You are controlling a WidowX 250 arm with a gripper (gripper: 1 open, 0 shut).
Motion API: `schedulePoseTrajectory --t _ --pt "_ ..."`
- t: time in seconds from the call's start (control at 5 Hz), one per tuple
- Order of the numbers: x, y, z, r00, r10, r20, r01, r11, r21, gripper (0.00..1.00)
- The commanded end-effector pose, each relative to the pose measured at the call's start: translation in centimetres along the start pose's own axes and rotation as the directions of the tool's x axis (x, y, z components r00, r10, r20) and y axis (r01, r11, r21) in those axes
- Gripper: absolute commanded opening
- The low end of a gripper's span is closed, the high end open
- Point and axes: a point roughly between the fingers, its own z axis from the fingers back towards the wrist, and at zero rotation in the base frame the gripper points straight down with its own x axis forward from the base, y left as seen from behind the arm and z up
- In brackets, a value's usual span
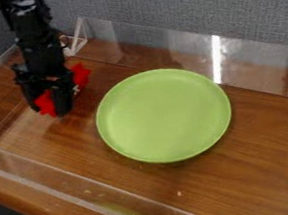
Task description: Put the carrot on the right side
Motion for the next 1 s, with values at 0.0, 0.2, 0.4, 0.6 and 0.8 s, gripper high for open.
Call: schedulePoseTrajectory --t 0.0,0.2,0.4,0.6,0.8 --pt "0.2 -1.1 0.8 0.998 -0.044 0.05 0.042 0.999 0.032 0.0" --pt "0.0 -1.7 -1.0 0.997 -0.059 0.043 0.058 0.998 0.029 0.0" --pt "-0.1 -2.3 -1.8 0.996 -0.079 0.04 0.078 0.996 0.036 1.0" --pt "0.3 -3.7 -0.5 0.992 -0.123 0.04 0.121 0.991 0.053 1.0" --pt "0.7 -4.5 0.5 0.986 -0.164 0.045 0.161 0.985 0.06 0.0"
